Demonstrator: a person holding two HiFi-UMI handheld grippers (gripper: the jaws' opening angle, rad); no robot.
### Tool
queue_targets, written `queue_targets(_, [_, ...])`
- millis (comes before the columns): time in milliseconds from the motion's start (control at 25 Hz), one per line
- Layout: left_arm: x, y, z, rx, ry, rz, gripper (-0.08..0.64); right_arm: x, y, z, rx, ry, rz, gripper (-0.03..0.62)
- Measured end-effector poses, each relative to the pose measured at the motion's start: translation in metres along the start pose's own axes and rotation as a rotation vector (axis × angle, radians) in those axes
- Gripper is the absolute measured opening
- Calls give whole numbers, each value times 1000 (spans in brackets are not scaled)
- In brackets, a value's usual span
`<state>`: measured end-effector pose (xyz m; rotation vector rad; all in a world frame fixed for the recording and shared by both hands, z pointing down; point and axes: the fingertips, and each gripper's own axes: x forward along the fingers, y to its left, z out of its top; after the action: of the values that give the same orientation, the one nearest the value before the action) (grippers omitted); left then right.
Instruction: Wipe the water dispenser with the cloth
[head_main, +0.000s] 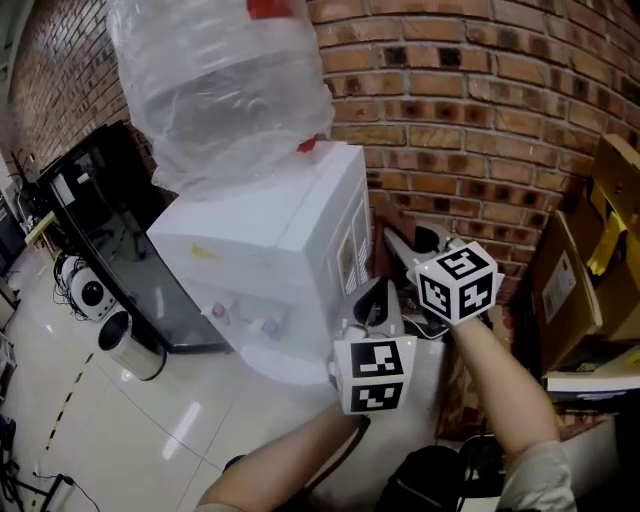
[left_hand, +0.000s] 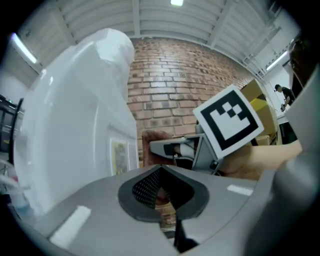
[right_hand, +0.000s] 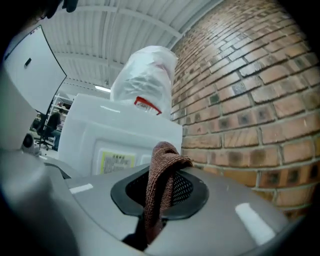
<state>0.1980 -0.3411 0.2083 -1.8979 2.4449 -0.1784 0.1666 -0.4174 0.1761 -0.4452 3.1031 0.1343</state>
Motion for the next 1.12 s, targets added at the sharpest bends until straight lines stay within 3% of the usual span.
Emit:
queue_targets(200, [-9,19,95,28,-162,45,0,17,-15,75,-52,-54,-31,54])
queue_targets(400, [-11,28,139,20,-226,71,0,33,-33,124,-60,-82,-60,54])
queue_targets(720, [0,31,138,-26,-207,85,0,60,-39,130,22,-100,-29,54])
queue_targets(1120, [10,13,88,-58,-116,46,0,75,-32,70,41,-11,-20,54])
